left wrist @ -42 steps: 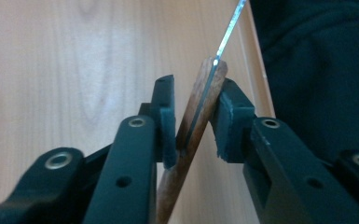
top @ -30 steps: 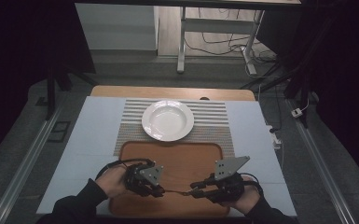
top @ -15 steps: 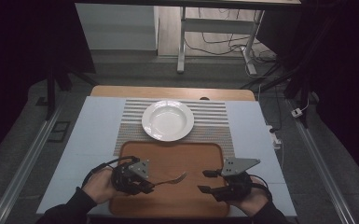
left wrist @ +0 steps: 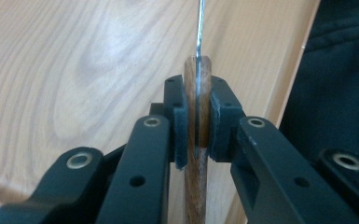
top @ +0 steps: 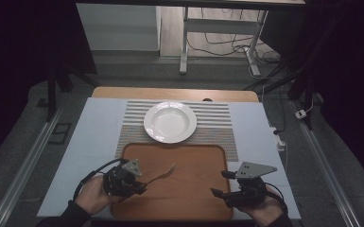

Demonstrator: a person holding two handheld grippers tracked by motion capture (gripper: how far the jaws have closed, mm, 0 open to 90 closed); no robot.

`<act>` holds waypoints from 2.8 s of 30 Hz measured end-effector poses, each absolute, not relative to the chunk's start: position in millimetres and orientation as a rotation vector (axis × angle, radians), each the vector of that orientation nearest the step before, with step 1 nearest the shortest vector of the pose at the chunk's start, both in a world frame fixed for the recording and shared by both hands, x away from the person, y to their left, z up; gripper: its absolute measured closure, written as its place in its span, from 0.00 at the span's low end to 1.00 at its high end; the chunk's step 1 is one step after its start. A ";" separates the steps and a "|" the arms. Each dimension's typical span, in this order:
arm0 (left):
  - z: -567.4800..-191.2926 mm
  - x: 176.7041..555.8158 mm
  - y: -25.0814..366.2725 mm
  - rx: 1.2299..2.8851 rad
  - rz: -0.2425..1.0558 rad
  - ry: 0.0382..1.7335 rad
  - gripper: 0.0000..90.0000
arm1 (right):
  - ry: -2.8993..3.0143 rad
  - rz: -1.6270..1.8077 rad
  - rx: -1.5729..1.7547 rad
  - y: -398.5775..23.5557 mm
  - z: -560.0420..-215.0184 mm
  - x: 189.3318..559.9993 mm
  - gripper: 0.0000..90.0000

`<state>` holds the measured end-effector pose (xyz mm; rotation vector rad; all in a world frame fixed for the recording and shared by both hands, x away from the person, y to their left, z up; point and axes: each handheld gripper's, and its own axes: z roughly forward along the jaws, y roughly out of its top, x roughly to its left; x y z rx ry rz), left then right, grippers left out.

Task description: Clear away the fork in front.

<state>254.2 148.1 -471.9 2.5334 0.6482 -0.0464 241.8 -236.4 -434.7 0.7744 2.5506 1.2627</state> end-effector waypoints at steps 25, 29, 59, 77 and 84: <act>-504.7 260.5 162.9 2.431 -0.118 1.236 0.88 | 2.456 1.154 0.987 -269.3 -441.6 226.5 0.18; -508.2 264.7 158.4 2.438 -0.126 1.246 0.88 | 2.452 1.157 0.995 -271.8 -441.3 226.0 0.18; -485.8 268.1 138.5 2.375 -0.047 0.988 0.90 | 2.435 1.119 1.051 -281.0 -444.1 225.1 0.06; -511.3 284.8 117.7 2.474 -0.076 0.995 0.98 | 2.444 1.106 1.064 -280.5 -445.0 226.2 0.02; -511.1 288.3 124.7 2.464 -0.044 1.036 0.98 | 2.448 1.101 1.064 -280.1 -445.3 226.4 0.02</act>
